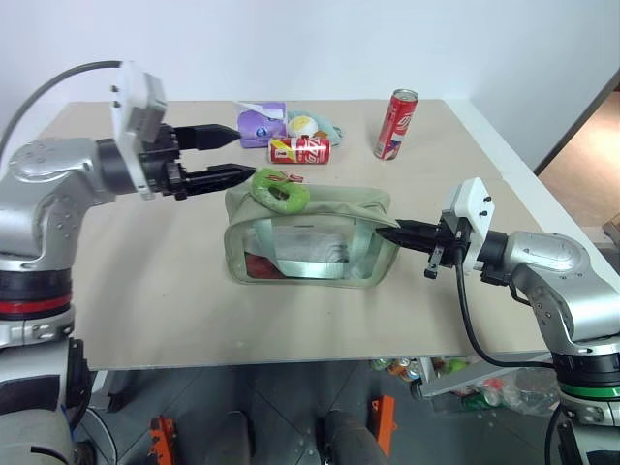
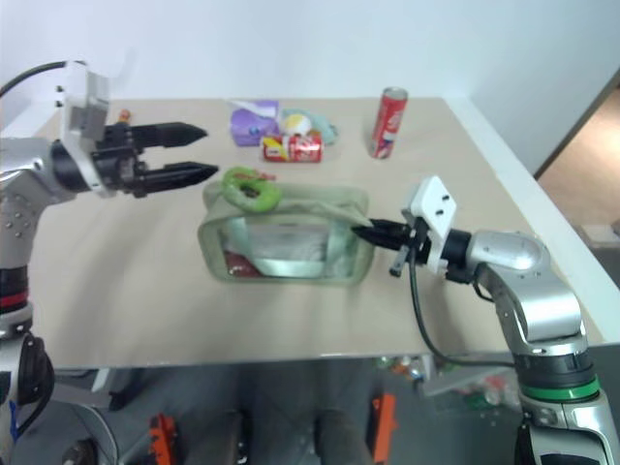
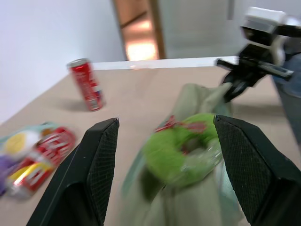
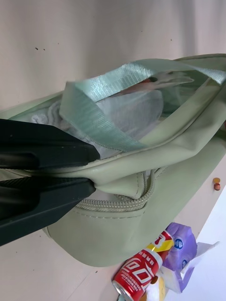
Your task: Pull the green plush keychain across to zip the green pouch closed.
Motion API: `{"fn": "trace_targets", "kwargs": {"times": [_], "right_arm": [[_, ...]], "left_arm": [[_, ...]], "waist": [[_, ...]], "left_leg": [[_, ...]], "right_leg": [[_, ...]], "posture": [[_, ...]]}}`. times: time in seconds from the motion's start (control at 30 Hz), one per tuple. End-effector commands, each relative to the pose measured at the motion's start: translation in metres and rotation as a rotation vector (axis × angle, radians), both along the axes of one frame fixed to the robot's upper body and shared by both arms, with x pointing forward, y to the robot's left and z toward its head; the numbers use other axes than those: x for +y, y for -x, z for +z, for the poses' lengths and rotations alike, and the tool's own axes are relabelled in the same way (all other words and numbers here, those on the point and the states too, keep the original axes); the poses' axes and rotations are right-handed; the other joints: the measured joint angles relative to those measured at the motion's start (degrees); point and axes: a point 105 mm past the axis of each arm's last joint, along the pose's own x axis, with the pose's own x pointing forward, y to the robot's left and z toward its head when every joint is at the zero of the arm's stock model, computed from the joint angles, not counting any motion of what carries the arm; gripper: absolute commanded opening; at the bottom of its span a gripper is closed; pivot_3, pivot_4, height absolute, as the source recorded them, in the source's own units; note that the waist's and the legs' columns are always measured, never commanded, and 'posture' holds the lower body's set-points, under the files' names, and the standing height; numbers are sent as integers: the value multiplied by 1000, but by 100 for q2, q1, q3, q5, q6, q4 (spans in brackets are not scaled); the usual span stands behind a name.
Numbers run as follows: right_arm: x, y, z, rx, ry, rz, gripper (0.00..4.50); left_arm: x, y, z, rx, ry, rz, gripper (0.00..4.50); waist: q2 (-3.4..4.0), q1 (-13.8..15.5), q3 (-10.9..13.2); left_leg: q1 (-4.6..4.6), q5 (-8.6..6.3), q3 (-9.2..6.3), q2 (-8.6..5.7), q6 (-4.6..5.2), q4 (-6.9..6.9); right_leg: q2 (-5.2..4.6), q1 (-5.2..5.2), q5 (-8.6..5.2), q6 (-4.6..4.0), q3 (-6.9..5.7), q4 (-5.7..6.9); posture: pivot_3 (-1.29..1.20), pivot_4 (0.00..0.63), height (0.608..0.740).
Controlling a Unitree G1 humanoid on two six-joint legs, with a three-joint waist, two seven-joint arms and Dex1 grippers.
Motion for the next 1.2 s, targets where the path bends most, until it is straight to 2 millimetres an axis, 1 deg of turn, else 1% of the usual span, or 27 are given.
{"fn": "trace_targets", "kwargs": {"times": [0.03,0.07,0.1,0.17,0.2,0.27,0.4,0.47,0.63,0.67,0.7,0.77,0.8,0.83,0.87,0.9,0.93,0.97,1.2], "right_arm": [[2,1,6,-25,9,22,0],[2,1,6,-25,10,23,0],[2,1,7,-24,11,24,0],[1,0,7,-24,12,25,0],[1,0,7,-24,14,27,0],[1,0,8,-24,16,30,0],[2,-1,8,-24,20,35,0],[2,-2,8,-24,22,37,0],[2,-3,8,-24,26,37,0],[2,-3,8,-24,26,37,0],[1,-3,8,-24,27,35,0],[1,-3,8,-23,27,32,0],[1,-3,8,-23,27,30,0],[1,-3,8,-23,27,28,0],[0,-3,9,-23,27,26,0],[0,-3,9,-23,27,25,0],[0,-2,9,-23,27,23,0],[-1,-1,10,-23,26,21,0],[-2,1,12,-30,23,14,0]], "left_arm": [[15,12,-4,-25,45,74,3329],[16,14,-11,-18,45,90,3329],[18,18,-21,10,80,114,3329],[18,24,-35,47,122,147,3329],[16,28,-45,75,135,159,3329],[11,33,-58,104,150,174,3329],[5,33,-71,124,185,204,3329],[2,32,-77,131,174,206,3329],[2,27,-87,142,151,214,3329],[2,25,-88,143,148,216,2784],[2,24,-90,142,143,217,2655],[2,22,-93,142,138,214,1912],[1,21,-94,142,138,211,1459],[0,20,-94,142,138,207,1245],[0,19,-94,141,137,204,837],[-1,18,-95,142,139,201,578],[-2,17,-95,142,140,198,210],[-3,16,-96,141,140,197,61],[-7,16,-94,134,143,178,61]], "waist": [[0,0,0],[1,-1,0],[1,-6,-1],[0,6,-1],[-2,11,-1],[-3,12,-2],[-3,15,-2],[-3,15,-2],[-3,11,-2],[-3,11,-2],[-3,11,-2],[-3,12,-2],[-3,11,-2],[-3,12,-2],[-3,11,-2],[-3,11,-2],[-3,12,-2],[-3,13,-2],[-3,15,-2]], "left_leg": [[1,0,1,1,0,-1],[-1,0,2,3,0,-1],[2,-1,7,5,0,-1],[3,-2,13,7,1,-1],[1,-2,12,9,1,0],[2,-2,12,9,1,1],[8,-1,11,9,3,3],[10,-1,11,9,3,3],[10,-1,14,9,3,3],[9,-1,14,9,3,2],[9,-1,14,9,3,2],[9,-1,14,9,3,1],[9,-1,14,9,3,2],[8,-1,14,9,3,2],[8,-1,14,9,3,2],[9,-1,16,9,3,2],[8,-1,16,9,3,2],[8,-1,15,9,3,2],[7,-1,15,9,3,2]], "right_leg": [[0,0,0,0,0,0],[0,0,0,0,0,0],[0,0,0,-1,6,-1],[-1,1,0,-1,11,-1],[0,-1,1,-2,8,-2],[-1,1,2,-3,9,-1],[3,4,10,-6,9,-1],[6,4,13,-6,12,-1],[9,3,14,-6,17,-2],[9,2,13,-6,16,-2],[9,2,13,-7,17,-2],[10,1,12,-7,17,-2],[9,1,12,-7,17,-2],[9,1,12,-7,17,-2],[9,1,12,-7,17,-2],[9,1,12,-7,18,-2],[9,0,13,-7,18,-2],[9,1,13,-7,18,-2],[8,1,12,-5,18,-2]], "posture": [[0,150,740],[0,150,740],[0,150,740],[0,150,740],[0,150,740],[0,150,740],[0,150,740],[0,150,740],[0,150,740],[0,150,740],[0,150,740],[0,150,740],[0,150,740],[0,150,740],[0,150,740],[0,150,740],[0,150,740],[0,150,740],[0,150,740]]}}
